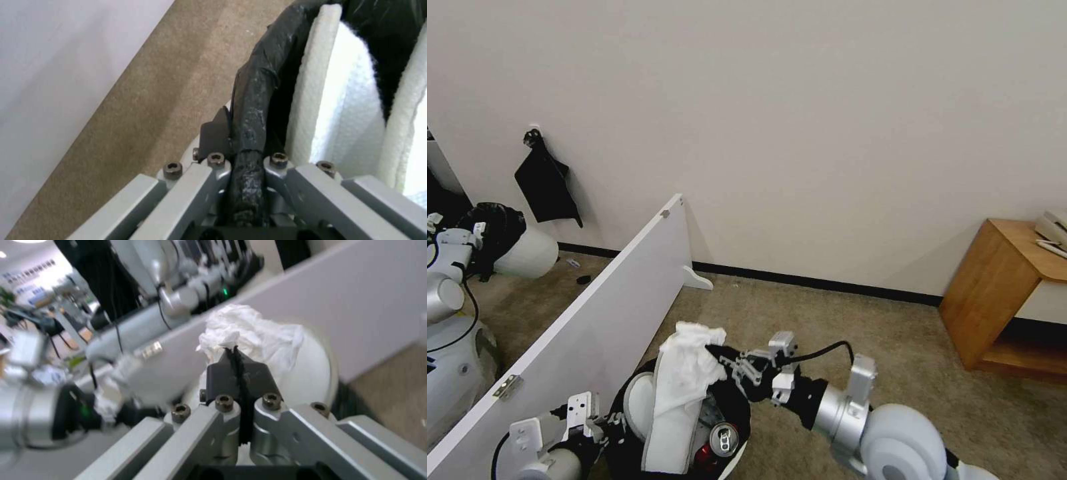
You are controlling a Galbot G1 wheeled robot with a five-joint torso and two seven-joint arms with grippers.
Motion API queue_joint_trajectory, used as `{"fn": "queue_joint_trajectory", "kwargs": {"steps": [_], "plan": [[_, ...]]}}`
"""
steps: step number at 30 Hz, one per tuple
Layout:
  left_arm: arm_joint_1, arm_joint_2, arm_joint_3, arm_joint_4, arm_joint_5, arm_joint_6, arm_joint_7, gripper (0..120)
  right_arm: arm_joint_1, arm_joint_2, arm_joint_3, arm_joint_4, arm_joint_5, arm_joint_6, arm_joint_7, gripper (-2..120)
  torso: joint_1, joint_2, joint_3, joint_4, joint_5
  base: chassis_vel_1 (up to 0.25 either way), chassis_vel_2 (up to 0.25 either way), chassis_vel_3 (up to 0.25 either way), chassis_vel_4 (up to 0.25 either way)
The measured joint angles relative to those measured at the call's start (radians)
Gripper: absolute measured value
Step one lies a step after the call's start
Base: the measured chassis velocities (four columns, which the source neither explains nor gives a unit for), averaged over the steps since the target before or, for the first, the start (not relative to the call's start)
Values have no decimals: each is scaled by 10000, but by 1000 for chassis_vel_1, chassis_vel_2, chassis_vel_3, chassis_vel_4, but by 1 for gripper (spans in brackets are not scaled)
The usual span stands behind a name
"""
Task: Pick up the trash bin, then pick up the garbage from the floor and place it into the trash bin.
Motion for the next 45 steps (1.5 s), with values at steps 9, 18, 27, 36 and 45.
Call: {"fn": "queue_joint_trajectory", "kwargs": {"steps": [9,18,27,36,45], "plan": [[27,0,-110,-137,-39,-2,14,2,134,205,-676,-797,-255,-400,575,0,0,0,0,0,1,0,0,0,0],[38,22,-131,-205,-60,-1,23,2,311,385,-1114,-1229,-127,-1184,1523,0,0,0,0,-1,1,0,0,0,0],[70,27,-95,-262,-87,-1,18,2,582,680,-1386,-1762,1,-1411,1781,0,0,0,0,1,1,0,0,0,0],[80,30,-102,-270,-110,0,18,2,659,658,-1426,-1687,82,-1336,1732,23,0,-1,0,0,1,0,0,0,0],[57,-2,-231,-260,-187,-3,26,2,465,260,-1094,-941,-165,-1169,1604,56,0,0,0,1,1,0,0,0,0]]}}
